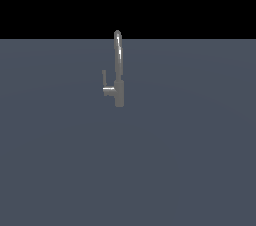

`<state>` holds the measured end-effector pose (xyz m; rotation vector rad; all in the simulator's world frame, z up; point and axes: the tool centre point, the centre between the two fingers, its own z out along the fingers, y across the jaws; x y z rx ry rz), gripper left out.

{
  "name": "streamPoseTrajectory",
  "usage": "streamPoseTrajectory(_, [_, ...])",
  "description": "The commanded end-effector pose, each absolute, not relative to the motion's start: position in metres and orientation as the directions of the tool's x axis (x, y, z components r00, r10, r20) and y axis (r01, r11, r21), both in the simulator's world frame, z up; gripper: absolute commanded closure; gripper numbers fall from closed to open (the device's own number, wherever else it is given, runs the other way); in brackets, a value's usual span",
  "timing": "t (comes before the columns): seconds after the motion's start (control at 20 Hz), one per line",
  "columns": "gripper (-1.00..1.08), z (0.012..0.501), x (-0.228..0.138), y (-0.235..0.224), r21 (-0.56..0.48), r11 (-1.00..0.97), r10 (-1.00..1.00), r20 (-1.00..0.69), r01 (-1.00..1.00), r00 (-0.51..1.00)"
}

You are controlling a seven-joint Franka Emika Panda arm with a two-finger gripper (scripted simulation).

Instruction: Turn on the faucet by rotating a designated handle.

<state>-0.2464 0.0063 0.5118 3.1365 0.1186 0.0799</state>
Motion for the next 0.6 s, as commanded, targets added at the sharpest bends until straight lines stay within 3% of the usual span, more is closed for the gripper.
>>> streamPoseTrajectory(0.0, [1.08, 0.513, -0.246, 0.006, 0.004, -0.998, 0.071, 0.055, 0.07, 0.996])
streamPoseTrajectory(0.55, [1.08, 0.551, -0.249, 0.018, 0.011, -0.998, -0.052, 0.167, -0.054, 0.985])
